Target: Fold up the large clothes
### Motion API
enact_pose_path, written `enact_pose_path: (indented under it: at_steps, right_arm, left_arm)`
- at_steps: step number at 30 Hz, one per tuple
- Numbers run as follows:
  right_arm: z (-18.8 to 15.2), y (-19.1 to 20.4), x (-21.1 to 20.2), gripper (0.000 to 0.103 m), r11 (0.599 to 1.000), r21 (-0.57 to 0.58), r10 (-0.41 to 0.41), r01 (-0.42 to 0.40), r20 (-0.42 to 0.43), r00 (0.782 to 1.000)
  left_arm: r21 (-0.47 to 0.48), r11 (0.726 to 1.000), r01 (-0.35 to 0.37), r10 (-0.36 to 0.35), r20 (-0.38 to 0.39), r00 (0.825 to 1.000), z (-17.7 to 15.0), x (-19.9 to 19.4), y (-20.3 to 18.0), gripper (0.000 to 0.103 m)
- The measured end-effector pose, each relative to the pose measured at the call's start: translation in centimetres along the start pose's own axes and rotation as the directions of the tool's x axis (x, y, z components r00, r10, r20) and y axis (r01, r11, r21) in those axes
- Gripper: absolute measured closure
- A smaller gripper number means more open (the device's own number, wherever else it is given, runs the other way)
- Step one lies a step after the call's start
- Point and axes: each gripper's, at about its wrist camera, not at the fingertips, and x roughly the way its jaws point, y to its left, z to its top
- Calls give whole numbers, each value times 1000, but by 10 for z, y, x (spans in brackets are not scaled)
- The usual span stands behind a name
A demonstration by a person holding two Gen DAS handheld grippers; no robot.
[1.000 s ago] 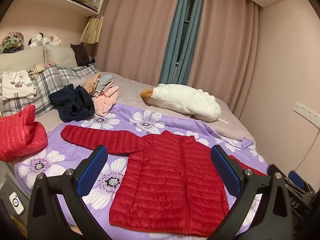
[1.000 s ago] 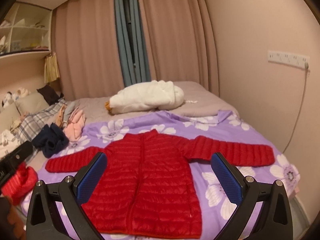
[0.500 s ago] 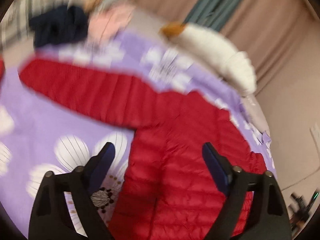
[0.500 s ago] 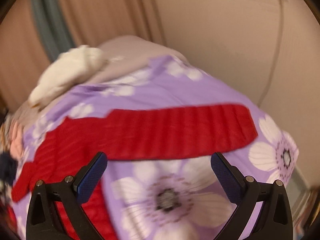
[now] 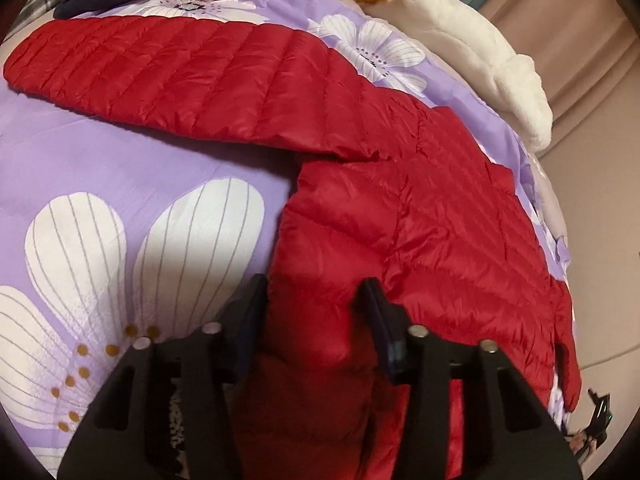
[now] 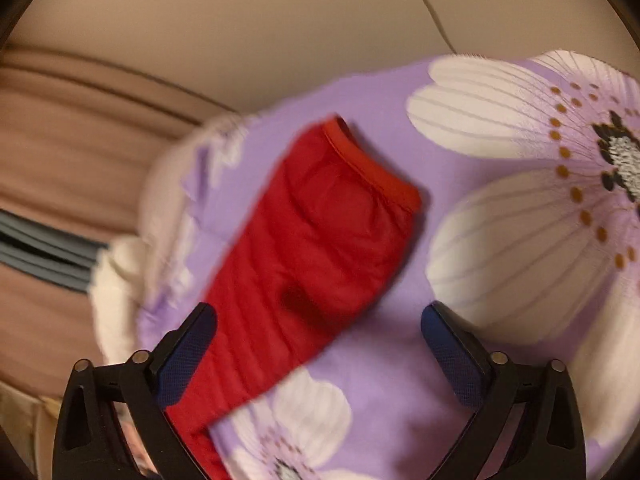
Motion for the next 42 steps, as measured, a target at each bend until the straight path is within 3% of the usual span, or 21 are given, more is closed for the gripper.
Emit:
enact_pose_path:
  at_steps: [2, 4, 7, 10, 14, 18, 22, 26, 31, 34, 38, 39, 41, 42]
  right_arm:
    - [-2, 2, 5, 41, 1000, -8, -5, 5, 2, 1000]
    - [-2, 2, 17, 81, 999, -6, -50, 49, -30, 998]
    - [-1, 7, 20, 94, 999, 6, -49, 49, 3, 999]
    - [-7, 46, 1, 95, 993, -91, -64, 72, 86, 994]
    - [-17, 115, -16, 95, 969, -244, -3, 28, 104, 995]
    - [-64, 217, -21, 95, 895, -444, 94, -51, 77, 993]
    - [-167, 325, -11, 95, 765, -599, 236, -235, -78, 969]
    - [-281, 398, 18, 95, 651, -669, 271, -359, -236, 933]
    - [-405, 429, 51, 95, 548, -701, 208, -457, -414, 886]
    - [-441, 427, 80, 95, 518, -735, 122, -438, -444, 888]
    - [-438, 412, 88, 95, 534, -711, 66, -457, -504, 861]
    - [-436, 410, 88, 91, 541, -708, 53, -453, -509, 859]
    - [-431, 408, 81, 64, 555, -692, 38, -462, -534, 845]
    - [-427, 405, 77, 43, 558, -680, 60, -476, -539, 840]
  left_arm:
    - [-3, 1000, 22, -22, 4, 1000, -3, -2, 6, 64]
    - [-26, 999, 42, -42, 9, 999, -5, -1, 12, 69]
    - [-41, 998, 52, -51, 4, 999, -8, -5, 16, 77]
    - [1, 1000, 12, -12, -2, 1000, -11, -7, 7, 80]
    - [104, 994, -42, 42, -1, 999, -23, -14, -7, 85]
    - [67, 998, -3, 3, 1, 1000, -25, -13, 5, 85]
    - [27, 999, 31, -31, 7, 999, -24, -11, 12, 84]
    - [13, 999, 40, -40, 29, 999, -29, -12, 13, 84]
    - [-37, 995, 95, -94, 39, 995, -30, -11, 23, 83]
    - [-52, 992, 114, -112, 41, 993, -29, -10, 25, 83]
    - [-48, 993, 105, -102, 47, 994, -28, -9, 21, 82]
    - [-44, 994, 100, -98, 46, 994, -29, -11, 22, 82]
    - [-34, 996, 87, -85, 40, 996, -32, -17, 22, 81]
    - [-27, 997, 73, -72, 35, 997, -32, -20, 22, 79]
